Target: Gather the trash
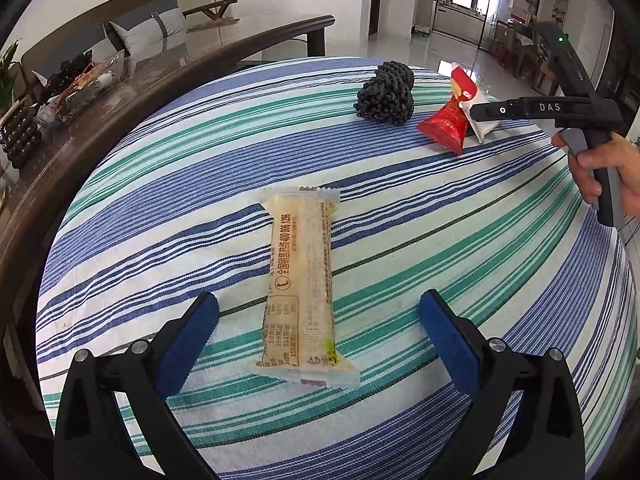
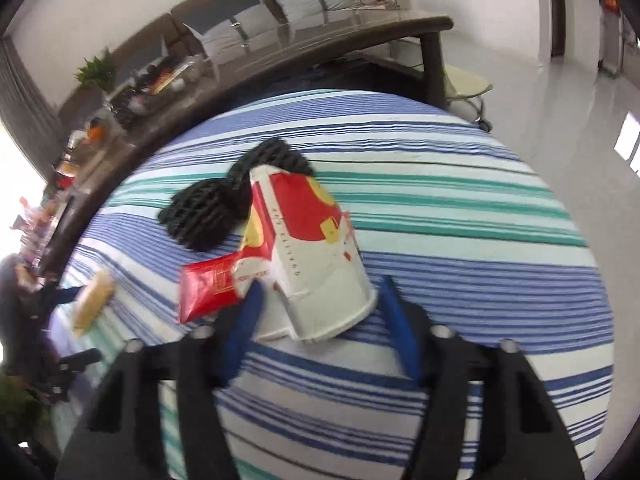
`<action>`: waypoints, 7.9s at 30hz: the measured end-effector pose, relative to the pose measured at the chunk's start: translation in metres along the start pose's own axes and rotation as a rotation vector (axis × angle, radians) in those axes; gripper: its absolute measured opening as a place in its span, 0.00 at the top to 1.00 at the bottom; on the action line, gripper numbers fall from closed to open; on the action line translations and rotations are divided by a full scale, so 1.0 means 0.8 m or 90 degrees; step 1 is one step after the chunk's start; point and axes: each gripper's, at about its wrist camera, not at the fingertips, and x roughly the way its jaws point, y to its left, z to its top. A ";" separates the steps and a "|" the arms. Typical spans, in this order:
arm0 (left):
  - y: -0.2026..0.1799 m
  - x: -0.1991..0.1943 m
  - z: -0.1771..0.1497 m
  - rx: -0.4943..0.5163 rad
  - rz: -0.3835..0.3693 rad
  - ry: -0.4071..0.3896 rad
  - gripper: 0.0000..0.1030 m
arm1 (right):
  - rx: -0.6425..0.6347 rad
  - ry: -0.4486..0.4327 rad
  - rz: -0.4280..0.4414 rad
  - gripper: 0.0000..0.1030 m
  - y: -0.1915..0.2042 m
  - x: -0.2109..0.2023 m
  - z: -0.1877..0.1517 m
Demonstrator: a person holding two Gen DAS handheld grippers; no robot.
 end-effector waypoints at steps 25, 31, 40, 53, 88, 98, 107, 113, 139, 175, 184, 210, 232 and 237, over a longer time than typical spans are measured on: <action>0.025 -0.038 -0.052 -0.004 0.002 0.033 0.04 | -0.016 0.025 -0.188 0.15 0.209 -0.056 -0.199; 0.031 -0.046 -0.067 -0.010 0.009 0.029 0.04 | -0.001 -0.008 -0.195 0.09 0.211 -0.048 -0.198; 0.027 -0.040 -0.056 -0.038 0.028 0.022 0.04 | -0.001 -0.006 -0.201 0.07 0.213 -0.048 -0.200; 0.024 -0.037 -0.053 -0.053 0.042 0.002 0.04 | -0.001 -0.003 -0.197 0.04 0.214 -0.048 -0.201; 0.034 0.001 0.025 -0.026 -0.076 0.007 0.43 | 0.005 0.122 -0.096 0.56 0.169 -0.043 -0.134; 0.015 -0.032 0.007 -0.023 -0.130 -0.020 0.83 | 0.124 0.007 -0.058 0.67 0.140 -0.143 -0.195; -0.108 -0.079 -0.025 0.047 -0.261 -0.002 0.84 | 0.306 -0.070 -0.229 0.67 -0.012 -0.288 -0.319; -0.272 -0.115 -0.010 0.126 -0.365 -0.005 0.84 | 0.371 -0.039 -0.322 0.67 -0.098 -0.313 -0.382; -0.609 0.083 -0.081 0.234 -0.327 0.133 0.77 | 0.495 -0.015 -0.276 0.48 -0.219 -0.284 -0.463; -0.015 -0.012 0.001 -0.006 -0.029 0.004 0.13 | 0.051 -0.049 -0.282 0.04 0.184 -0.137 -0.240; 0.044 0.016 0.023 -0.078 0.032 0.013 0.05 | 0.087 0.072 -0.252 0.05 0.171 -0.068 -0.199; 0.042 0.020 0.021 -0.110 0.080 0.000 0.04 | 0.273 -0.046 -0.309 0.73 0.104 0.016 -0.017; 0.043 0.017 0.018 -0.107 0.071 -0.001 0.04 | 0.089 -0.030 -0.256 0.16 0.138 -0.058 -0.166; 0.021 0.017 0.039 -0.043 -0.009 0.033 0.05 | 0.087 -0.027 -0.255 0.14 0.137 -0.054 -0.161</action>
